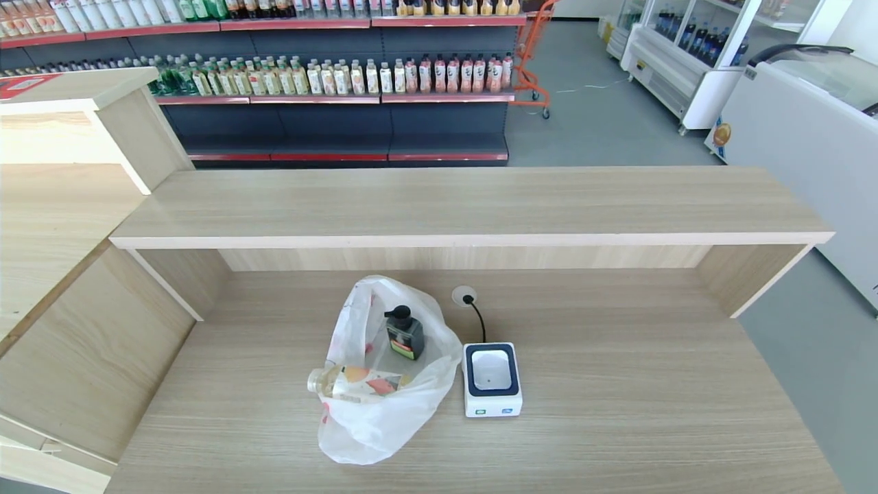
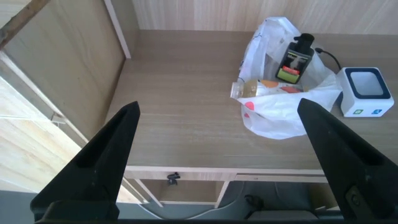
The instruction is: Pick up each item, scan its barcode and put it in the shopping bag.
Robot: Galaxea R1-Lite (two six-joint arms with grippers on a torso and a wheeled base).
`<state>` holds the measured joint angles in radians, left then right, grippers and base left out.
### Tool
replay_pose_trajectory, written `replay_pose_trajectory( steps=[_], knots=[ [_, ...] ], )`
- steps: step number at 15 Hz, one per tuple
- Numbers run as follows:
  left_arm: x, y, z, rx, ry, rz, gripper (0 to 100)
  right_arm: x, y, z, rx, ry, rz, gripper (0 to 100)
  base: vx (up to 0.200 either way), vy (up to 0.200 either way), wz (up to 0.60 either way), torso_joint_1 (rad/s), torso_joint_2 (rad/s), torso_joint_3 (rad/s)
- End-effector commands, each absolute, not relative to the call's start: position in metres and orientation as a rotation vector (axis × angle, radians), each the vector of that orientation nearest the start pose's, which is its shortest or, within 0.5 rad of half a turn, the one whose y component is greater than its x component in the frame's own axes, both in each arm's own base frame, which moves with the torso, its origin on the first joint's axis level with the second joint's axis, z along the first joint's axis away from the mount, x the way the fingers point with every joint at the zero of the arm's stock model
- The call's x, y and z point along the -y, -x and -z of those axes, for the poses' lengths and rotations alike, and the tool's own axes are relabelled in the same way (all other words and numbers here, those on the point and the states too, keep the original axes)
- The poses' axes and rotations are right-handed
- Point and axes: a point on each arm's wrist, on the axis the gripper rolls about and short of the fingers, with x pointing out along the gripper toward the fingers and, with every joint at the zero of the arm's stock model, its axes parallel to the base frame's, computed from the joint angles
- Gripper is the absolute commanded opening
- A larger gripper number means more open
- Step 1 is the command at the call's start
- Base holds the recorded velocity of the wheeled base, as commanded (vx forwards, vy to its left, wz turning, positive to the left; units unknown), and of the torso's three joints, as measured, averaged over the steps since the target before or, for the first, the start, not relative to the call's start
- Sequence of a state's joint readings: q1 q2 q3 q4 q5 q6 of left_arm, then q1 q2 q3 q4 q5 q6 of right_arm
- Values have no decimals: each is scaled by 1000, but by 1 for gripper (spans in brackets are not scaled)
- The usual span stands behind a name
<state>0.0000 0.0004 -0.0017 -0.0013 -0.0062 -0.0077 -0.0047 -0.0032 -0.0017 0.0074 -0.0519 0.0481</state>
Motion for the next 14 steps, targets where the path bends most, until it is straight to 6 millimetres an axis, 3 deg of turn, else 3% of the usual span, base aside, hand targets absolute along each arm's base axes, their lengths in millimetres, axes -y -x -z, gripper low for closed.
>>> replay_pose_trajectory(
  steps=[1,14],
  knots=[
    [0,23,-76,3,8,6,100,1,23,-75,-5,-49,57,0,0,0,0,0,0,0],
    [0,23,-76,3,8,6,100,1,23,-75,-5,-54,57,0,0,0,0,0,0,0]
  ],
)
